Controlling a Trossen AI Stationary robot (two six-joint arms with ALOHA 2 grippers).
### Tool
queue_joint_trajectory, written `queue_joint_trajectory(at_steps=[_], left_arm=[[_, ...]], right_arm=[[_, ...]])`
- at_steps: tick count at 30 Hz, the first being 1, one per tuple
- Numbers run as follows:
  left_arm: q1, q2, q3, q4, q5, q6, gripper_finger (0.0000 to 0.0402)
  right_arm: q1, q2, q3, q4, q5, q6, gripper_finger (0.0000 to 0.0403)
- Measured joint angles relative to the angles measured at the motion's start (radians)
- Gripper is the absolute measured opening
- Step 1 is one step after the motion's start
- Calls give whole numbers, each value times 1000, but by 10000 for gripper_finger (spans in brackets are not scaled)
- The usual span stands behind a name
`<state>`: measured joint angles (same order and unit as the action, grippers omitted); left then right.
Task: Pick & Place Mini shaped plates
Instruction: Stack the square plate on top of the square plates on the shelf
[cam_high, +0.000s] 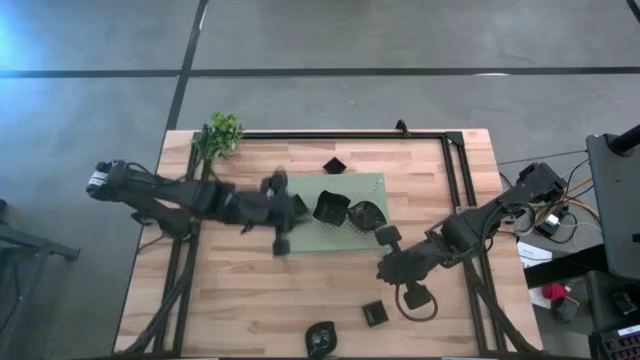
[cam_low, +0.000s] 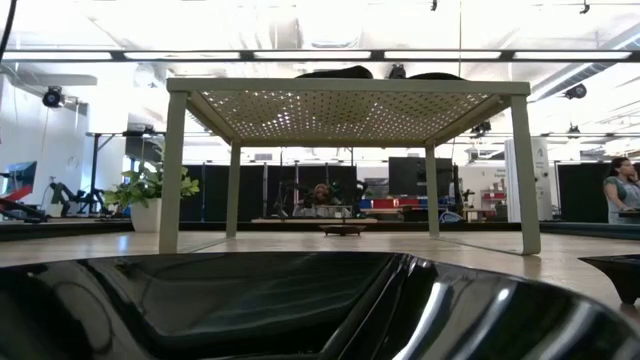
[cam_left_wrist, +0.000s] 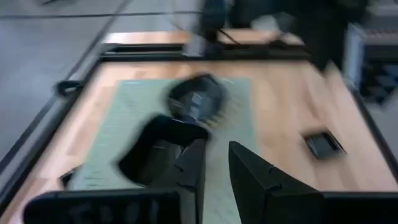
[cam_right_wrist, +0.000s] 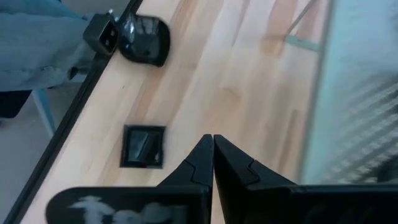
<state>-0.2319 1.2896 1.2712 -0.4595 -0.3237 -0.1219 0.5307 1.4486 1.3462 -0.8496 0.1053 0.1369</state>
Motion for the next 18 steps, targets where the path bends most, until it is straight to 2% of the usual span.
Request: queue_joint_trajectory(at_steps=[4,12,15,18], left_arm=[[-122,1,-42,7,-41,23,64],[-330,1,-139,105,-246,1,64],[-371,1,-172,138,-261,-16,64],[-400,2,-201,169,-264,-20,64]], right_arm=[[49,0,-58,95,-2,13,8],[107,0,-202,259,-30,39,8],[109,0,-272,353,-92,55,8],[109,0,-340,466,-106,129,8]])
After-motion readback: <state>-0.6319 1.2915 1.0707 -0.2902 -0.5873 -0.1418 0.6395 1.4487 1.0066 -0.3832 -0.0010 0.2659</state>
